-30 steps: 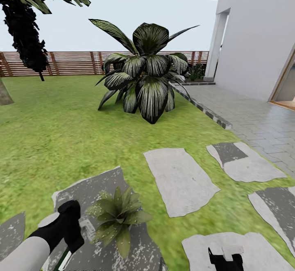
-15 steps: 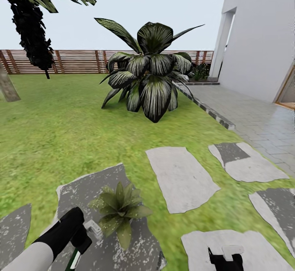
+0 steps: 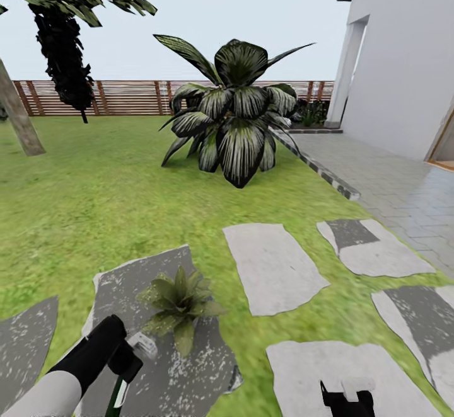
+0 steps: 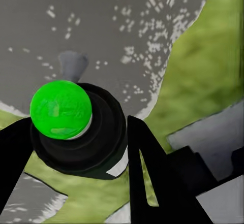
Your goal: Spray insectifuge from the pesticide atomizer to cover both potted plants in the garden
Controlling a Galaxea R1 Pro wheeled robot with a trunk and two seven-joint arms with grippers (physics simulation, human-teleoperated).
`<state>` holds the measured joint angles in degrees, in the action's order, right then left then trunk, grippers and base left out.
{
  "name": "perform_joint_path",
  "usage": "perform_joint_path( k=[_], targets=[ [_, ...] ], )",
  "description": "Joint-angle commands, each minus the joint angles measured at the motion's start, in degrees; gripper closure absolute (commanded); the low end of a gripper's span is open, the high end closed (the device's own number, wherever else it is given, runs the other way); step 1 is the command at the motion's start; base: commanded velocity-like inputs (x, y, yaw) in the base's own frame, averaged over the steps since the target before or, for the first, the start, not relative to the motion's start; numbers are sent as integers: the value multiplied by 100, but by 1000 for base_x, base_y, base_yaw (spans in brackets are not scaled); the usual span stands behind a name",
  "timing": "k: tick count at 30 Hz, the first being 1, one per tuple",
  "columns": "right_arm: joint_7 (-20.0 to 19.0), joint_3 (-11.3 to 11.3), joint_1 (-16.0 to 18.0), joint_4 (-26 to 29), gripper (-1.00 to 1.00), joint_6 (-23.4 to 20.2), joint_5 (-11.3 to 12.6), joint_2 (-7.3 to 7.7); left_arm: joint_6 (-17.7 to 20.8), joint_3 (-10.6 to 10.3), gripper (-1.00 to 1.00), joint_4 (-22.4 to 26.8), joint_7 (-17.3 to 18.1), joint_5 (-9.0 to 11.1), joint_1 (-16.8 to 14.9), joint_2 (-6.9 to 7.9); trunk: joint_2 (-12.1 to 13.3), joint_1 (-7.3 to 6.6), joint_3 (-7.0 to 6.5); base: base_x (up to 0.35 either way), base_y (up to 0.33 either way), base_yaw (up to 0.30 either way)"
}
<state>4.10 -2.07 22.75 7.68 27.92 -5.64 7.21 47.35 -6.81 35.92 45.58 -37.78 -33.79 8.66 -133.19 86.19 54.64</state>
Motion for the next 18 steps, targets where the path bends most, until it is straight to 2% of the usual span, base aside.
perform_joint_path(
  k=[1, 6, 10, 18],
  targets=[
    [30, -21, 2, -3, -100, 12, -60, -1, 3, 28, 100, 10, 54, -61, -4, 0, -2, 0, 6, 84, -265, 267],
    [30, -21, 2, -3, -100, 12, -60, -1, -5, 77, 100, 7, 45, -99, -5, -20, -2, 0, 6, 92, -207, 276],
    [30, -21, 2, -3, -100, 12, -60, -1, -7, 65, 100, -27, 39, -116, -2, -83, -2, 0, 6, 14, -29, 278],
    [30, -21, 2, -3, -100, 12, -60, -9, -14, 2, 100, -76, -13, -164, 35, -92, -2, 0, 6, 1, -2, 278]
  ],
)
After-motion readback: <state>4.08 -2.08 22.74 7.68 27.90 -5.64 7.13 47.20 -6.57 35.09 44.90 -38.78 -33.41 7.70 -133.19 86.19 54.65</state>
